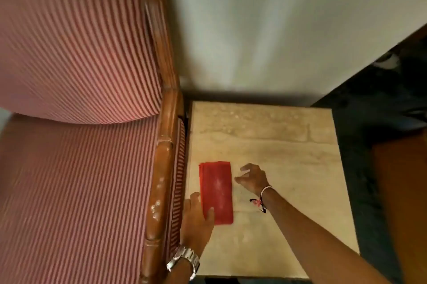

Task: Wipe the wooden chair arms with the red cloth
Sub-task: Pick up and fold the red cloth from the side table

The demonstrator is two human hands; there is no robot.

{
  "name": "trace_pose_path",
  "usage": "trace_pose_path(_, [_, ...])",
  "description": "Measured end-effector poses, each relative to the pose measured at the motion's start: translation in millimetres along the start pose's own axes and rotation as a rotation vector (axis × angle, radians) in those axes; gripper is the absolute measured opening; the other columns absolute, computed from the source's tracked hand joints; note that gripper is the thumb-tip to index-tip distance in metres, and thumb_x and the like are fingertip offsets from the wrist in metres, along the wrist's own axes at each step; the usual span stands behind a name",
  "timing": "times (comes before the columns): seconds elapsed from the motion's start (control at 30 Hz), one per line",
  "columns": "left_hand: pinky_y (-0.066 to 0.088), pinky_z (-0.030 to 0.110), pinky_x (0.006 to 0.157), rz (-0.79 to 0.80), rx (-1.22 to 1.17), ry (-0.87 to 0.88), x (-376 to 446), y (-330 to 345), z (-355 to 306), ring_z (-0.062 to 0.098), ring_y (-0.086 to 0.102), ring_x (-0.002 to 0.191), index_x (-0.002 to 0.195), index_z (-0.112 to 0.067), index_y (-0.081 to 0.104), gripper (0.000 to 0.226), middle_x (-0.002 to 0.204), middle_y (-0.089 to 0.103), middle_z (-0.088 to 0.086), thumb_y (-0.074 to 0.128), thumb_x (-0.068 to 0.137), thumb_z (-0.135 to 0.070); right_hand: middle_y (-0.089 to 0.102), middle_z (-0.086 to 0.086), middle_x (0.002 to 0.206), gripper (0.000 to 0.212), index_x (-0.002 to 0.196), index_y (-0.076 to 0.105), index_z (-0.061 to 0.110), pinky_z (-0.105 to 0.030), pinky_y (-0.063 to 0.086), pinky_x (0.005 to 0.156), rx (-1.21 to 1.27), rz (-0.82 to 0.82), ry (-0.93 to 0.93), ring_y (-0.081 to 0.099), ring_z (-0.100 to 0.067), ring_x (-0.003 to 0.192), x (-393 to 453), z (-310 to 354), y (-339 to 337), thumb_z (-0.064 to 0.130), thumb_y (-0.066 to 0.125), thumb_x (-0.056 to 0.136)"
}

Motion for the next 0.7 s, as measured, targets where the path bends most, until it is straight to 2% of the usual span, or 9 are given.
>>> trace_pose_path(0.1, [0.043, 0.03, 0.093, -0.008, -0.019, -0.073, 27.0, 38.2, 29.0, 0.029, 0.054, 0.117, 0.138, -0.006, 0.045, 0.054, 0.133, 0.052, 0.016, 0.067, 0.091, -0.021, 0.075, -0.015, 0.119, 0.051, 0.119, 0.068, 0.004, -0.027, 0.051, 0.096, 0.153, -0.059, -0.004, 0.07, -0.028, 0.117, 33.0, -12.3, 22.4, 0.023, 0.089, 0.078])
trace_pose_path(0.17, [0.049, 0.039, 0.095, -0.011, -0.053, -0.149, 40.6, 55.6, 41.1, 0.034, 0.056, 0.117, 0.139, -0.006, 0.043, 0.058, 0.132, 0.051, 0.017, 0.07, 0.088, -0.019, 0.075, -0.014, 0.117, 0.058, 0.119, 0.068, 0.005, -0.026, 0.052, 0.093, 0.233, -0.113, 0.019, 0.071, -0.028, 0.114, 44.1, -18.8, 40.3, 0.028, 0.093, 0.073])
trace_pose_path(0.27, [0.052, 0.048, 0.098, -0.1, -0.148, -0.201, 52.8, 69.2, 40.5, 0.04, 0.06, 0.115, 0.142, -0.007, 0.037, 0.06, 0.13, 0.056, 0.02, 0.066, 0.089, -0.011, 0.075, -0.014, 0.117, 0.053, 0.121, 0.064, 0.007, -0.026, 0.05, 0.089, 0.102, -0.219, -0.05, 0.07, -0.03, 0.113, 51.7, -17.0, 58.9, 0.031, 0.086, 0.079])
trace_pose_path(0.33, [0.052, 0.045, 0.094, -0.131, -0.207, -0.206, 63.2, 69.5, 33.2, 0.04, 0.064, 0.111, 0.136, -0.007, 0.039, 0.05, 0.126, 0.063, 0.02, 0.061, 0.091, -0.006, 0.076, -0.015, 0.115, 0.041, 0.119, 0.064, 0.008, -0.032, 0.053, 0.09, -0.016, -0.268, -0.133, 0.07, -0.034, 0.112, 51.2, -5.1, 56.9, 0.029, 0.078, 0.086])
trace_pose_path(0.43, [0.052, 0.042, 0.093, -0.083, -0.232, -0.229, 65.5, 76.2, 40.1, 0.038, 0.065, 0.11, 0.132, -0.005, 0.041, 0.043, 0.125, 0.064, 0.019, 0.056, 0.092, -0.002, 0.075, -0.017, 0.115, 0.03, 0.113, 0.069, 0.004, -0.039, 0.053, 0.092, -0.096, -0.268, -0.176, 0.069, -0.038, 0.112, 49.1, -4.2, 63.3, 0.024, 0.071, 0.091])
trace_pose_path(0.53, [0.052, 0.037, 0.092, -0.045, -0.219, -0.174, 57.8, 69.5, 33.7, 0.035, 0.063, 0.111, 0.131, -0.005, 0.042, 0.041, 0.126, 0.063, 0.018, 0.055, 0.093, -0.001, 0.074, -0.016, 0.117, 0.027, 0.117, 0.069, 0.003, -0.037, 0.054, 0.091, 0.007, -0.234, -0.147, 0.068, -0.035, 0.112, 38.2, -3.6, 55.0, 0.017, 0.067, 0.094])
trace_pose_path(0.63, [0.05, 0.027, 0.085, -0.042, -0.244, -0.081, 37.5, 44.6, 14.3, 0.027, 0.063, 0.109, 0.134, -0.009, 0.041, 0.045, 0.125, 0.062, 0.014, 0.058, 0.093, -0.004, 0.07, -0.008, 0.102, 0.025, 0.119, 0.066, 0.005, -0.023, 0.043, 0.075, 0.134, -0.226, -0.189, 0.068, -0.029, 0.103, 8.5, 6.6, 36.8, 0.012, 0.065, 0.096])
trace_pose_path(0.7, [0.048, 0.016, 0.079, -0.059, -0.246, -0.002, 18.4, 11.3, 2.1, 0.016, 0.061, 0.103, 0.138, -0.015, 0.04, 0.049, 0.123, 0.063, 0.009, 0.062, 0.094, -0.01, 0.065, -0.002, 0.099, 0.023, 0.12, 0.065, 0.007, -0.03, 0.05, 0.081, 0.226, -0.215, -0.254, 0.066, -0.028, 0.103, -23.1, 23.1, 24.7, 0.011, 0.064, 0.097])
Point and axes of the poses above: each hand's wrist, its own x-axis towards the middle knuckle, its own y-axis out of the palm, z = x × y, the point moved 6 cm from there along x, towards the middle knuckle
